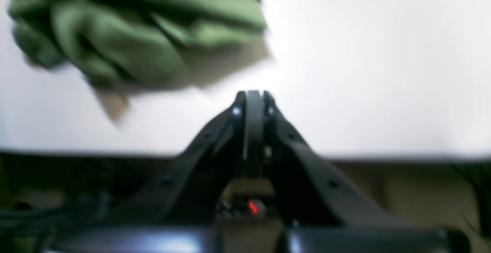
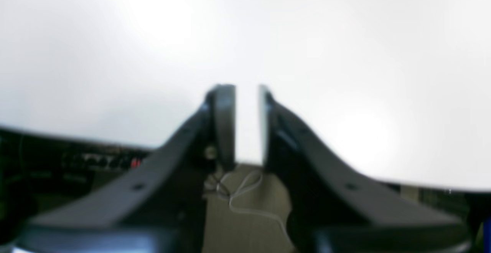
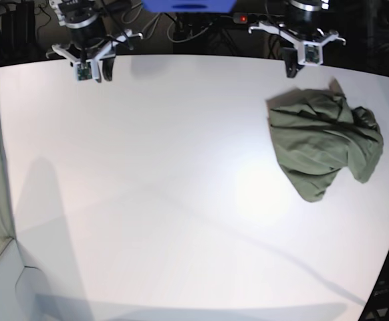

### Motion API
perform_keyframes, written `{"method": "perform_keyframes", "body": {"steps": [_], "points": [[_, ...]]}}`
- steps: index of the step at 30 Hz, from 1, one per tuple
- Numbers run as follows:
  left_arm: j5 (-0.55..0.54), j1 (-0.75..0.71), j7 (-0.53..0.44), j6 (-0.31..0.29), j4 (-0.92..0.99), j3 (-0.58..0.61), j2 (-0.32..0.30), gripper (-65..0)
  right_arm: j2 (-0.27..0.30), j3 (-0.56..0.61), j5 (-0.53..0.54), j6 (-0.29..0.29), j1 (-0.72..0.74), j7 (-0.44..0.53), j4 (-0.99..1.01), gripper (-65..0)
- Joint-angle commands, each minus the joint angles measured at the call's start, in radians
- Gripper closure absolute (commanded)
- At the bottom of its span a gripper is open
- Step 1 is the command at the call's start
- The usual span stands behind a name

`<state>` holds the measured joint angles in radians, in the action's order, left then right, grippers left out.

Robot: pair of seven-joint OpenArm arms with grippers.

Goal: Layout the t-shirt on the table in an organized manner, then fold the t-shirt properly
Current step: 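Move the left gripper down onto the green t-shirt heap and grasp it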

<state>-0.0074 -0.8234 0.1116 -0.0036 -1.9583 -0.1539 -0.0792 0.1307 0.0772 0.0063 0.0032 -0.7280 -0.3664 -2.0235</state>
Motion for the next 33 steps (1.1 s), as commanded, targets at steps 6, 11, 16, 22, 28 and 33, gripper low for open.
{"method": "perform_keyframes", "body": {"steps": [6, 11, 16, 22, 28, 33], "points": [[-0.001, 0.089, -0.025, 0.000, -0.005, -0.217, 0.094, -30.0, 0.004, 0.000, -0.001, 0.002, 0.035, 0.019, -0.018, -25.1], [-0.001, 0.229, -0.025, -0.002, 0.069, -0.376, 0.138, -38.6, 0.004, 0.000, -0.001, 0.002, 0.057, 0.019, -0.016, -25.6], [-0.003, 0.373, -0.025, -0.002, 0.224, -0.467, 0.140, -38.9, 0.007, 0.000, -0.001, 0.002, 0.072, 0.002, -0.013, -25.7], [-0.179, 0.479, -0.025, -0.002, 0.307, -0.622, 0.132, -38.7, 0.008, -0.004, -0.001, 0.002, 0.120, -0.112, -0.013, -25.6], [-0.308, 0.530, -0.023, -0.002, 0.425, -0.623, -0.001, -38.5, 0.008, -0.006, -0.001, 0.002, 0.161, -0.185, -0.012, -25.6], [-0.354, 0.573, -0.023, -0.002, 0.505, -0.551, -0.089, -38.5, 0.008, -0.004, -0.001, 0.002, 0.164, -0.191, -0.001, -25.6]]}}
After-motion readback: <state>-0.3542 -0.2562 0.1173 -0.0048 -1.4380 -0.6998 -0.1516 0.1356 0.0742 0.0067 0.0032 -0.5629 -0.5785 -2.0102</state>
